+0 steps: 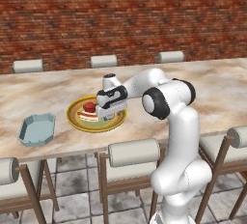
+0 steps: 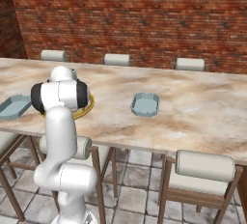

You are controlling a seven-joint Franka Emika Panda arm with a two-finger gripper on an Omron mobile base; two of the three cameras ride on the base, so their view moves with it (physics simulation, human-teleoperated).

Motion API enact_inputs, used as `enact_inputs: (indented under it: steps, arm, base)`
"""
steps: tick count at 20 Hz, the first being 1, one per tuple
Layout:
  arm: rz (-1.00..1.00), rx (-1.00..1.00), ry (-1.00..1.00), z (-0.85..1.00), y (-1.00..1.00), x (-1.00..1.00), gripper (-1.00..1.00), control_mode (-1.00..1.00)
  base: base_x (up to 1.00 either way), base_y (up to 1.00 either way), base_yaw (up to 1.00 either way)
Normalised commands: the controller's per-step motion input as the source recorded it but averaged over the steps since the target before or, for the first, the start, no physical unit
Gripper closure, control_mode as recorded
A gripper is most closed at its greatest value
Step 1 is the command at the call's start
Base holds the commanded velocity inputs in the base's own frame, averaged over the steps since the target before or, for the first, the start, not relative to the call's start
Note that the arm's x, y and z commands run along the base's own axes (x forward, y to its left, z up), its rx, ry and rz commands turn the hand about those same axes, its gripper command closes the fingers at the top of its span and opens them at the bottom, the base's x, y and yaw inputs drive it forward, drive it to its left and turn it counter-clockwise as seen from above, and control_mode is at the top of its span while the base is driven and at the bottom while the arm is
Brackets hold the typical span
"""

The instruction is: Place one cooked food and one vegetable from the large plate to each tupperware container.

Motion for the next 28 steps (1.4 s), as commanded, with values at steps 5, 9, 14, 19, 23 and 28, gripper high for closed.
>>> enact_inputs:
  steps: [5, 9, 14, 19, 23, 28]
  arm:
    - [0.0, 0.0, 0.0, -0.04, 0.0, -0.02, -1.0, -1.0]
    - [0.0, 0.0, 0.0, 0.0, 0.0, 0.0, -1.0, -1.0]
    - [0.01, 0.0, -0.03, -0.04, 0.08, 0.0, 1.0, -1.0]
    - [0.01, 0.0, -0.02, -0.03, 0.15, 0.0, 1.0, -1.0]
    - [-0.02, 0.0, -0.02, 0.03, -0.19, -0.23, 1.0, -1.0]
    - [-0.09, 0.0, -0.05, 0.68, -0.81, -0.29, 1.0, -1.0]
  base:
    - [0.0, 0.0, 0.0]
    - [0.0, 0.0, 0.0]
    - [0.0, 0.0, 0.0]
    - [0.0, 0.0, 0.0]
    - [0.0, 0.0, 0.0]
    - [0.0, 0.0, 0.0]
